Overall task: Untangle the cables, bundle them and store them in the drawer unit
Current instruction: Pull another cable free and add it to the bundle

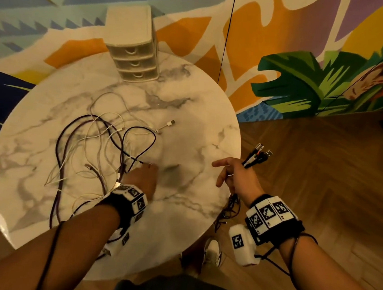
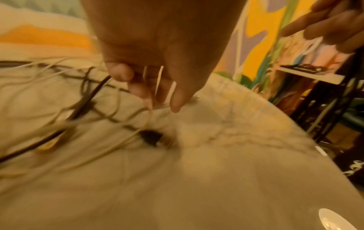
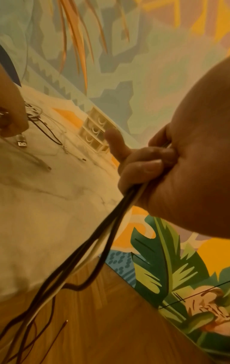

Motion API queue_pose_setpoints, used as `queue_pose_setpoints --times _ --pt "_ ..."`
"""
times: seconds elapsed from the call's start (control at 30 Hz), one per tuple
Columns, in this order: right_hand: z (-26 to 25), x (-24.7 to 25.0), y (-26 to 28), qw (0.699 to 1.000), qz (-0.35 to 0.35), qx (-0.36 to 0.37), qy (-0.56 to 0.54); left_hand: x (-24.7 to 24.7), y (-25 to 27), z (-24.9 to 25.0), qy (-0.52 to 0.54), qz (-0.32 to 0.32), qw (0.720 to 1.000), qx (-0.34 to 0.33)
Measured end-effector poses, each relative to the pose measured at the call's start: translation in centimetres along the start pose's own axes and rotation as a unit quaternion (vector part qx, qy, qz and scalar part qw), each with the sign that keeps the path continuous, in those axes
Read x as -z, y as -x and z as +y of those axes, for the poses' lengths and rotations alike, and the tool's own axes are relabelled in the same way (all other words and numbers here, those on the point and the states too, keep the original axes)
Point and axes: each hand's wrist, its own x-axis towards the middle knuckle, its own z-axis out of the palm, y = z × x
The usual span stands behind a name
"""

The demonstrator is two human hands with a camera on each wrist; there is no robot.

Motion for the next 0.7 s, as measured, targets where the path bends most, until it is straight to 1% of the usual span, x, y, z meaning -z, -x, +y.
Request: queue_pose_setpoints --times 0.07,0.13,0.2,0.27,0.3,0.33,0.37,0.4,0.47,0.57,0.63,0.7 --pt "0.3 -0.9 -0.3 1.0 -0.019 -0.011 0.008 -0.6 0.2 -0.8 0.001 0.001 1.0 -0.001" --pt "0.5 -1.8 -0.4 0.999 -0.035 -0.024 0.026 -0.4 0.4 -0.7 0.029 0.033 0.999 -0.016" --pt "0.7 -3.1 -0.5 0.996 -0.058 -0.038 0.054 0.4 0.9 -0.4 0.088 0.118 0.988 -0.041" --pt "0.8 -4.5 -0.5 0.992 -0.091 -0.041 0.079 1.6 2.0 0.5 0.147 0.216 0.962 -0.084" --pt "0.7 -5.2 -0.5 0.99 -0.11 -0.035 0.075 2.0 2.7 1.0 0.168 0.253 0.947 -0.109" --pt "0.6 -5.9 -0.5 0.989 -0.13 -0.025 0.059 2.4 3.3 1.4 0.181 0.277 0.935 -0.129" --pt "0.4 -6.5 -0.5 0.989 -0.147 -0.011 0.034 2.6 3.9 1.8 0.191 0.284 0.929 -0.141" --pt "0.2 -6.9 -0.4 0.987 -0.158 0.002 0.012 2.5 4.4 2.0 0.205 0.28 0.927 -0.145" --pt "-0.4 -7.5 -0.1 0.985 -0.168 0.025 -0.03 1.9 4.7 2.2 0.257 0.247 0.925 -0.129" --pt "-0.8 -8.4 0.3 0.978 -0.191 0.051 -0.065 0.7 5.1 1.8 0.36 0.187 0.908 -0.101" --pt "-0.9 -8.6 0.5 0.975 -0.201 0.068 -0.066 0.3 5.3 1.8 0.423 0.144 0.89 -0.088" --pt "-1.1 -8.8 0.9 0.975 -0.2 0.084 -0.052 0.4 5.4 1.8 0.491 0.095 0.863 -0.073"
